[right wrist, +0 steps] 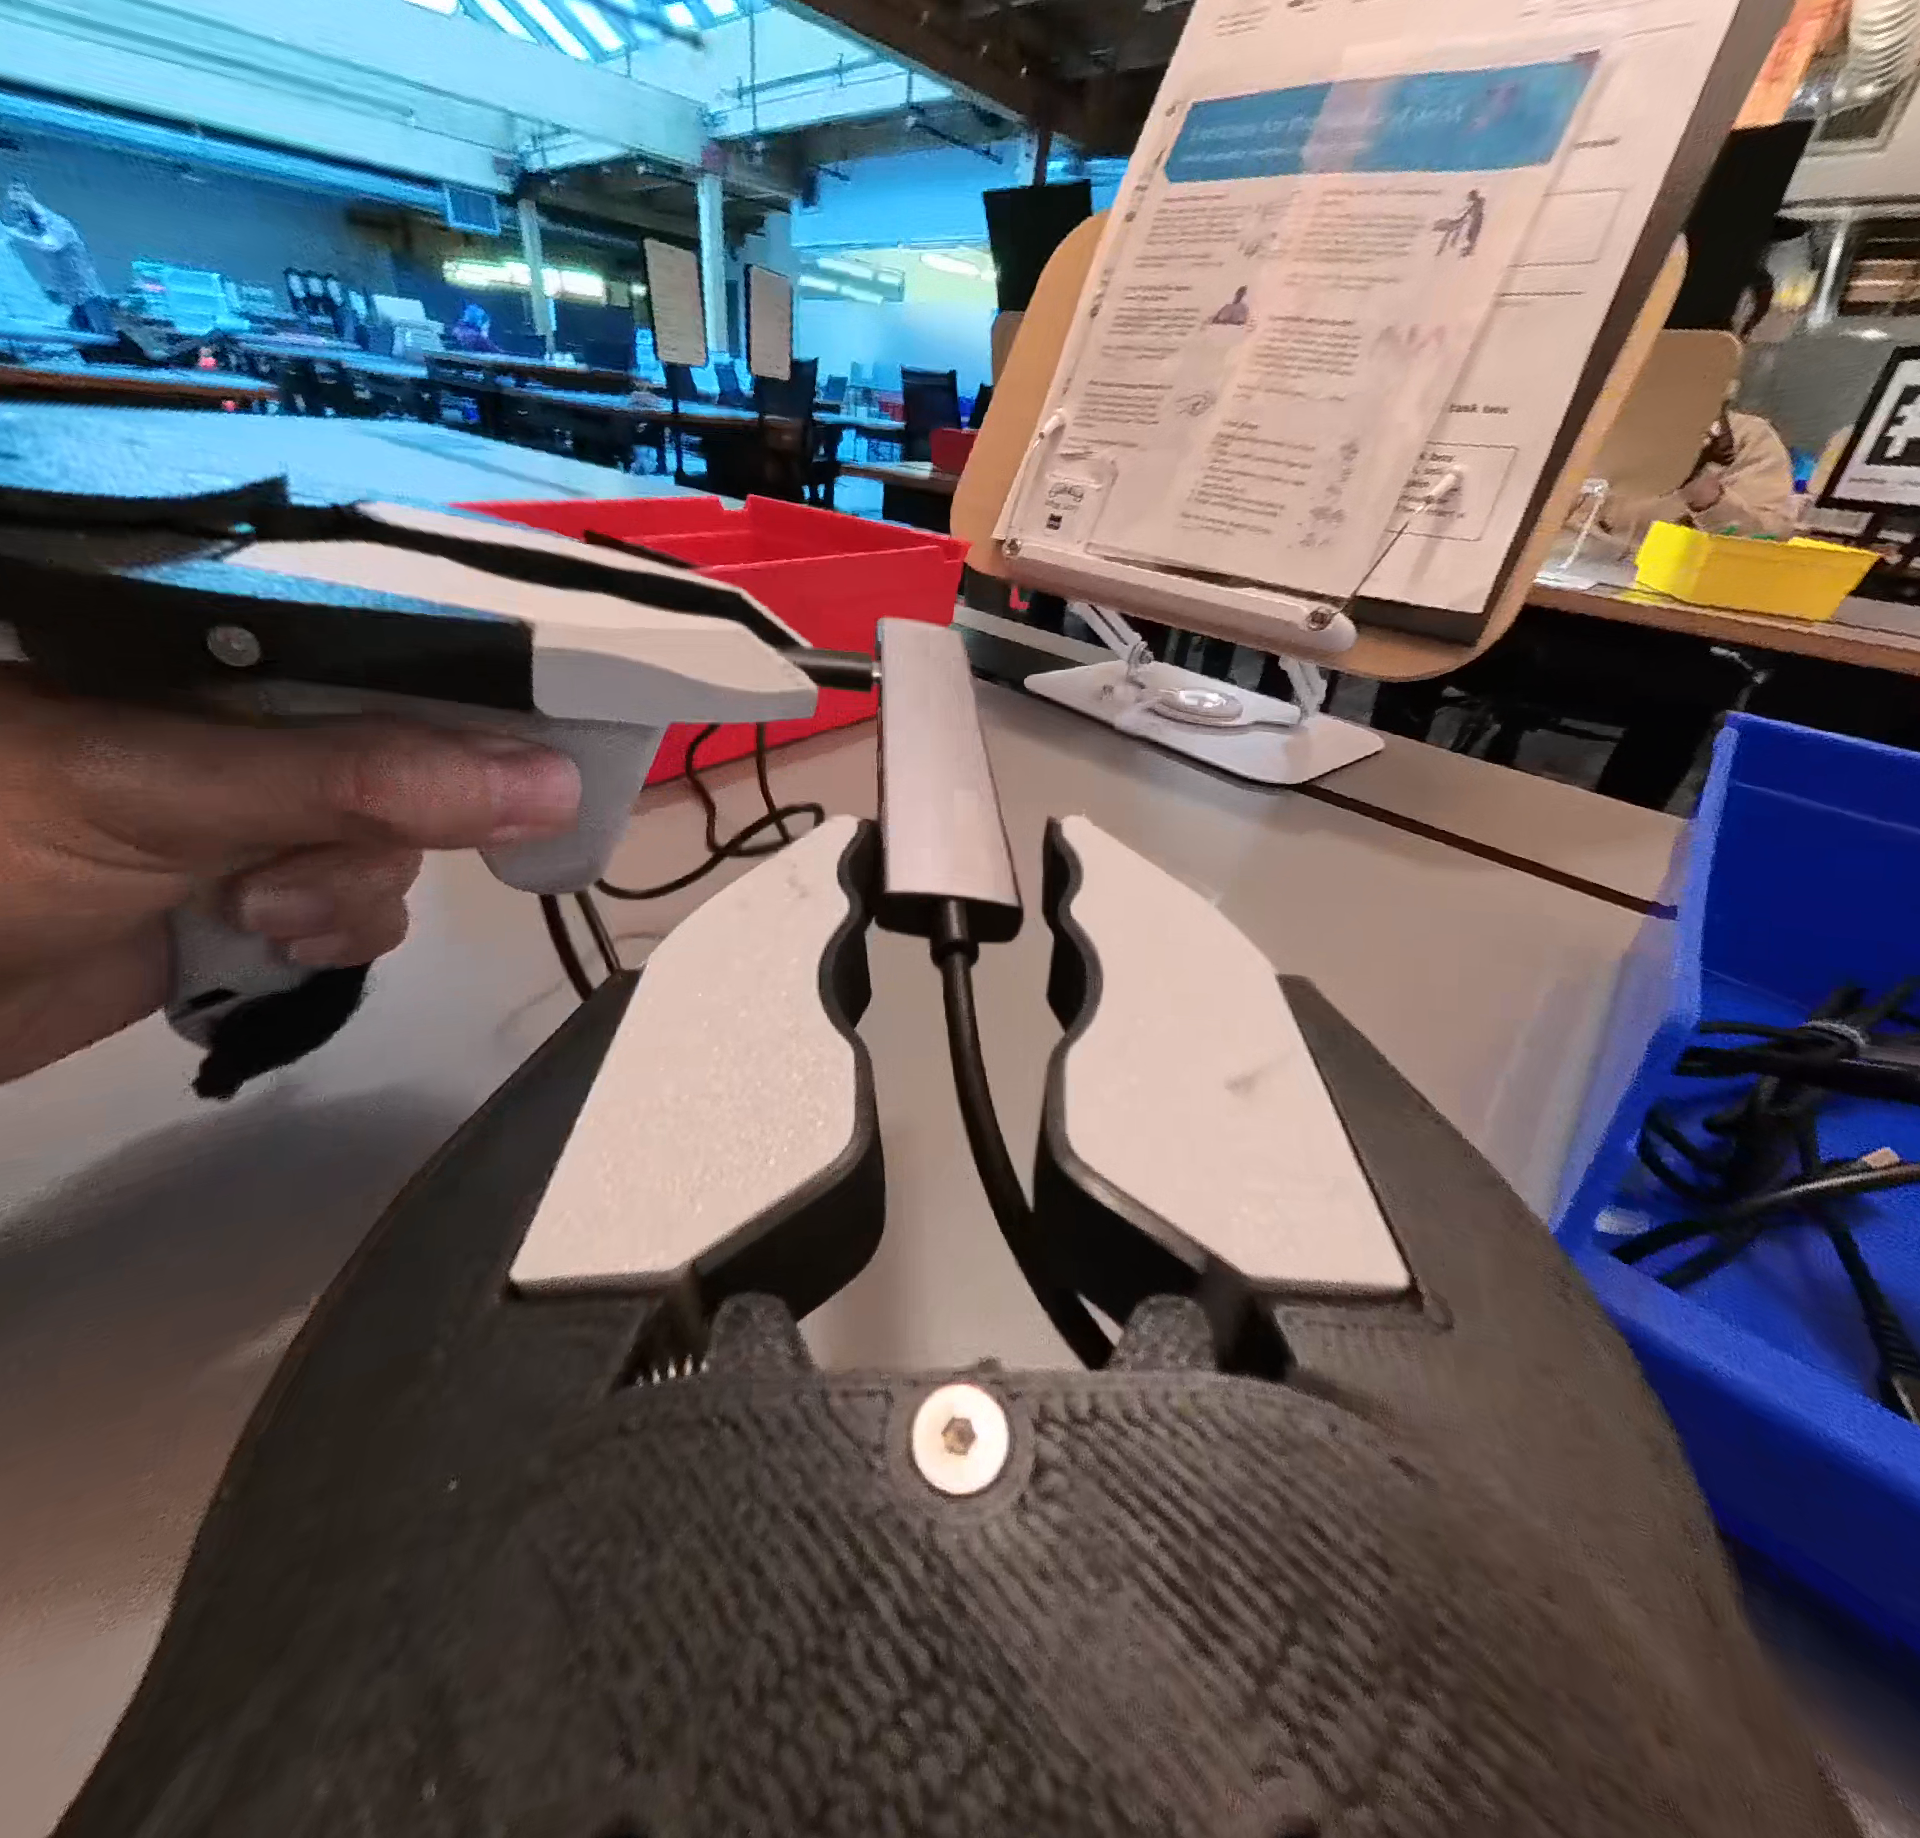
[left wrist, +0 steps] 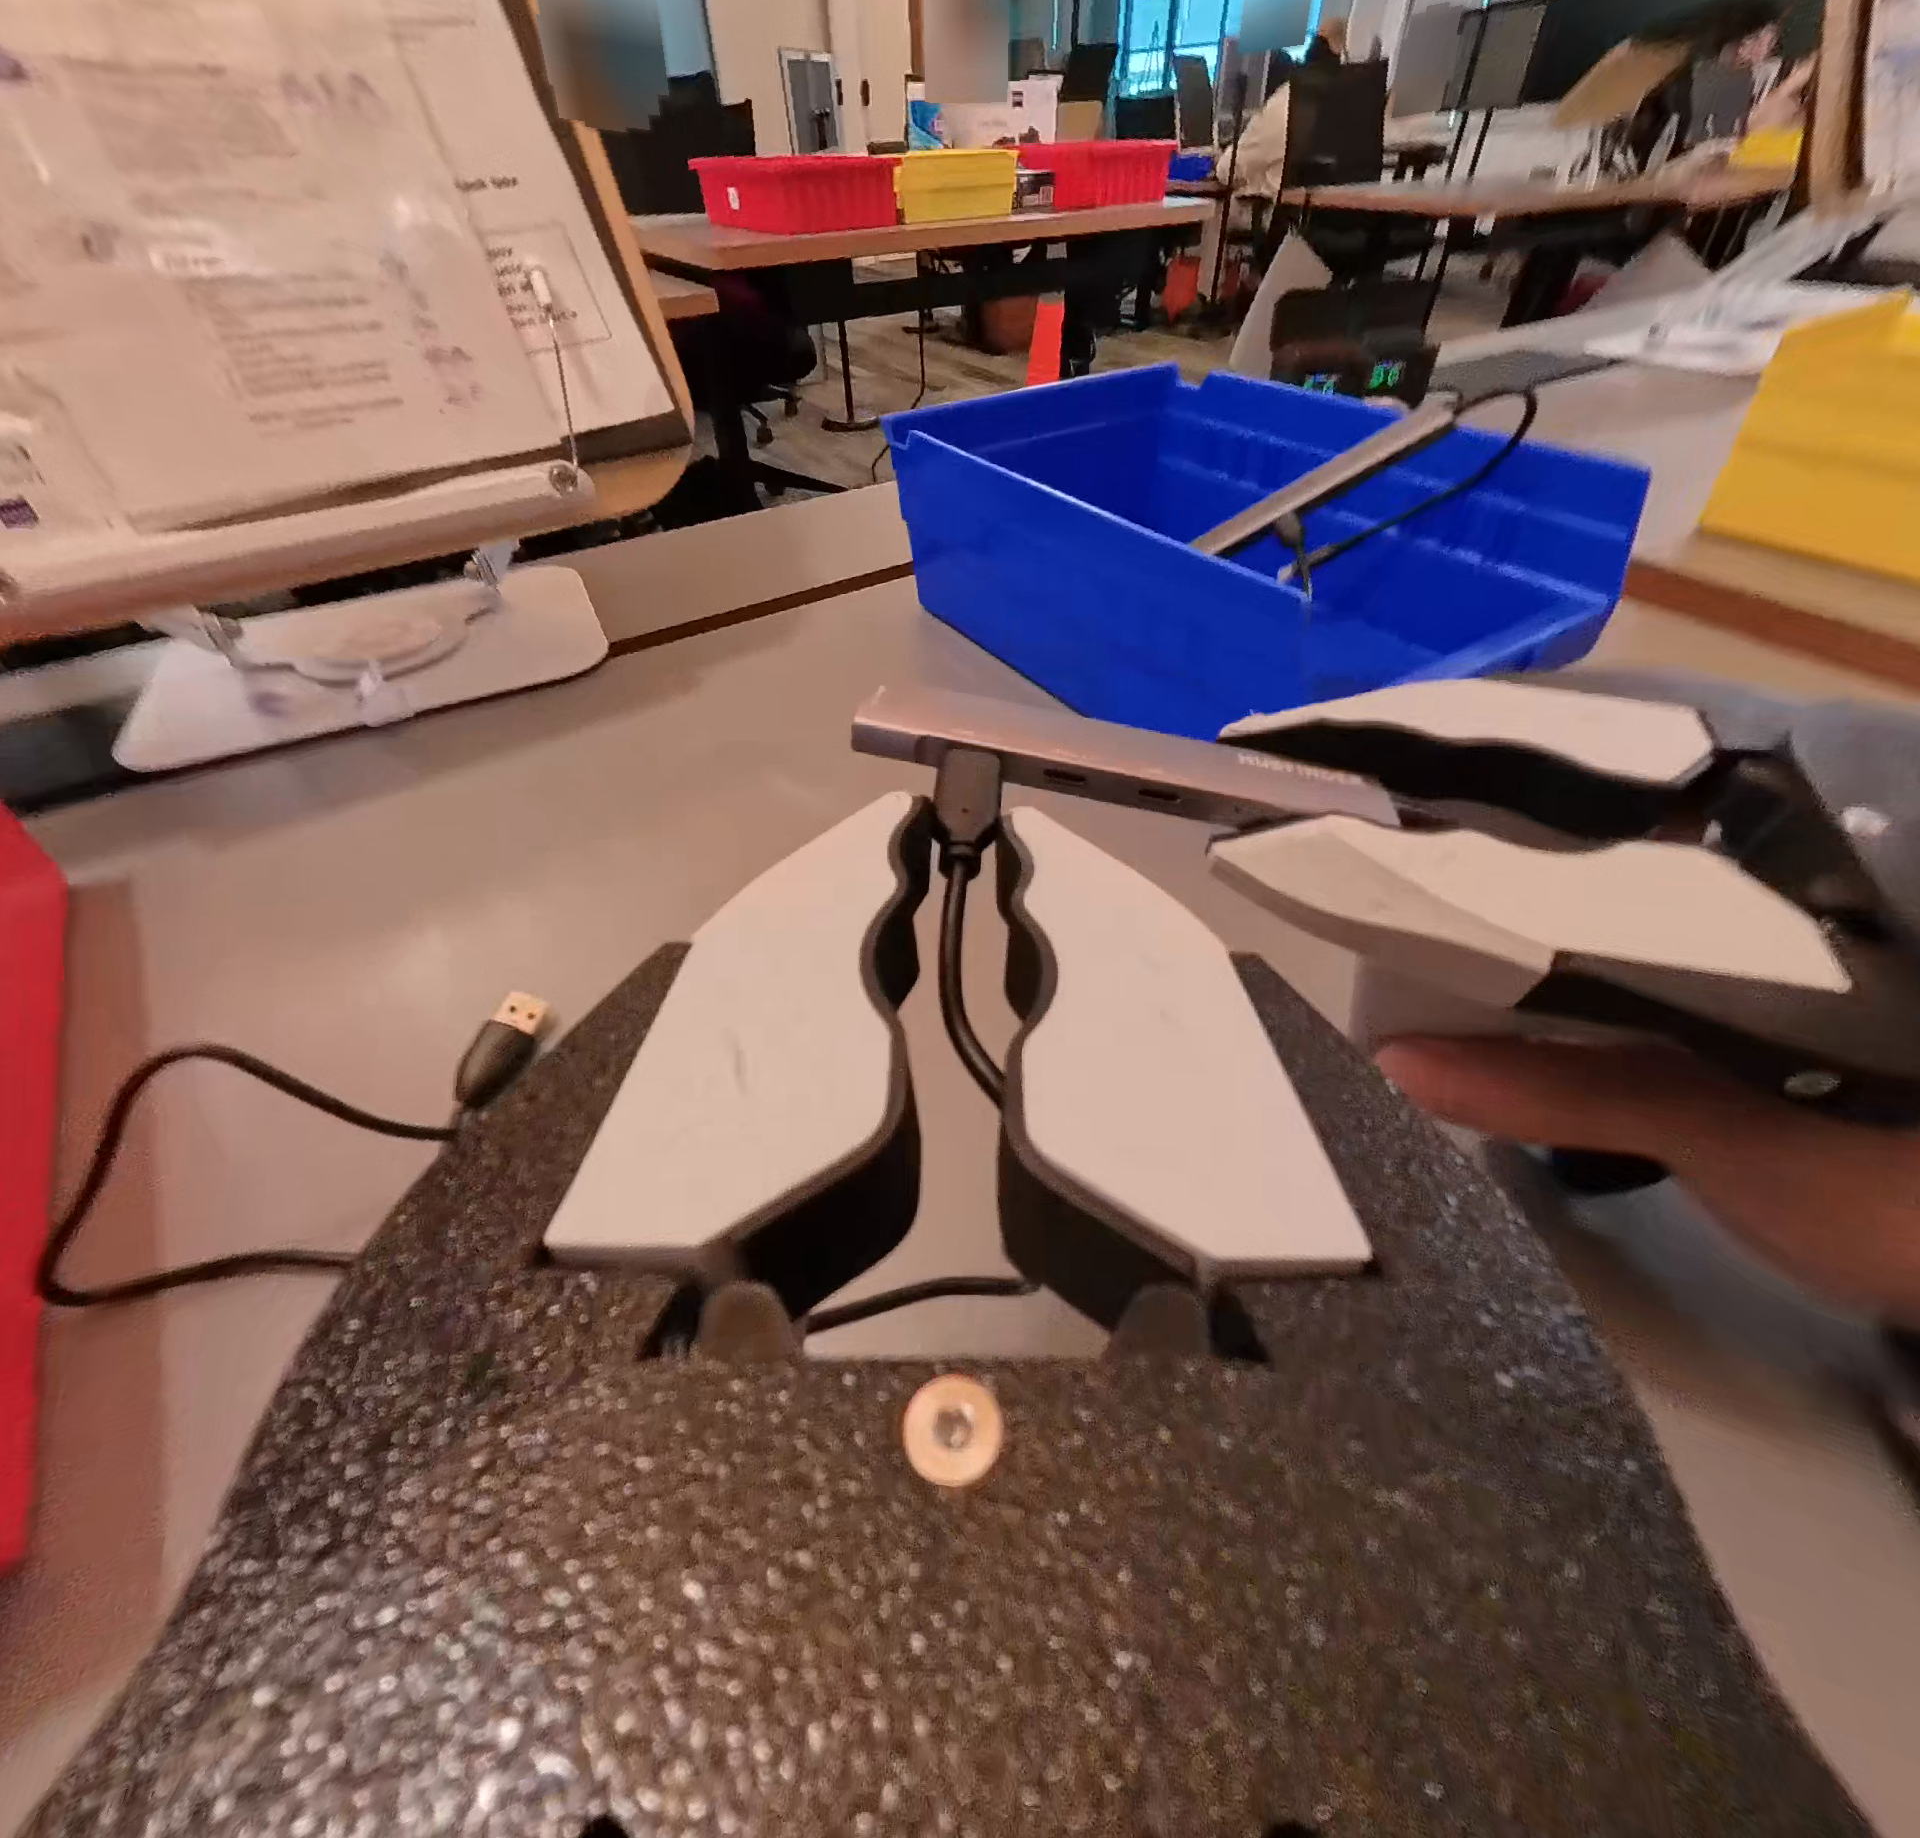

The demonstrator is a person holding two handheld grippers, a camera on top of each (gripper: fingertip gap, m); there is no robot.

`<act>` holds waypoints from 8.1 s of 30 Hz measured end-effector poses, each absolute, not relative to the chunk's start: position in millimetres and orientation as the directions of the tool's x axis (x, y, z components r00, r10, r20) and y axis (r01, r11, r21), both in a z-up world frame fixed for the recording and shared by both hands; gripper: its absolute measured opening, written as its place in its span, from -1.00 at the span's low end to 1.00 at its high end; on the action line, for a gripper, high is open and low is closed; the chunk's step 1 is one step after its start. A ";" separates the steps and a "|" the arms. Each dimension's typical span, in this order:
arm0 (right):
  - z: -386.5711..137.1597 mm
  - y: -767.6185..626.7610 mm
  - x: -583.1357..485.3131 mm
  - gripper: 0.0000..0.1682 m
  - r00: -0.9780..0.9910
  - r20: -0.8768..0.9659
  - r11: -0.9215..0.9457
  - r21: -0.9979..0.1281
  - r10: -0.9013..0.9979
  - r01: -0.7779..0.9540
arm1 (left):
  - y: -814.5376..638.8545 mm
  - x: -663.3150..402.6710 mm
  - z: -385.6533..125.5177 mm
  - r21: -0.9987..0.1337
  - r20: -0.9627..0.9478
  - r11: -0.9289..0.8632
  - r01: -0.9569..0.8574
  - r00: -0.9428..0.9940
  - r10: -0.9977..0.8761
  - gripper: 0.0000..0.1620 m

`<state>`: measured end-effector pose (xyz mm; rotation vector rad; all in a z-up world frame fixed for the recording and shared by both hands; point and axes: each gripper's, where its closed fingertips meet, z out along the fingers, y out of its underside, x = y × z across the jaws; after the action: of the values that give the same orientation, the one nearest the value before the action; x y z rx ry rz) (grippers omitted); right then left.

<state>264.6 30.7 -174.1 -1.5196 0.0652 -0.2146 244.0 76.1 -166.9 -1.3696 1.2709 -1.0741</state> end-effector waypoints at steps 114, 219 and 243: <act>-177.6 42.2 244.3 -0.68 0.995 -0.006 0.019 -1.000 -0.097 -0.004 | 73.8 243.0 -156.8 -0.902 -0.342 0.343 -0.263 -0.051 -0.938 -0.86; -167.2 39.3 239.7 -0.69 0.997 -0.058 0.120 -0.992 -0.058 -0.051 | 93.1 229.1 -149.0 -0.864 -0.410 0.420 -0.280 -0.095 -0.907 -0.93; -152.9 11.8 211.3 -0.70 0.941 0.297 0.307 -0.921 0.161 0.238 | 85.7 169.0 -137.0 -0.893 -0.262 0.429 -0.135 -0.618 -0.741 -0.03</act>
<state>211.3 11.8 -152.9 -1.2662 -0.3656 -0.0523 169.0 85.7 -137.0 -0.7370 2.0272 -1.1845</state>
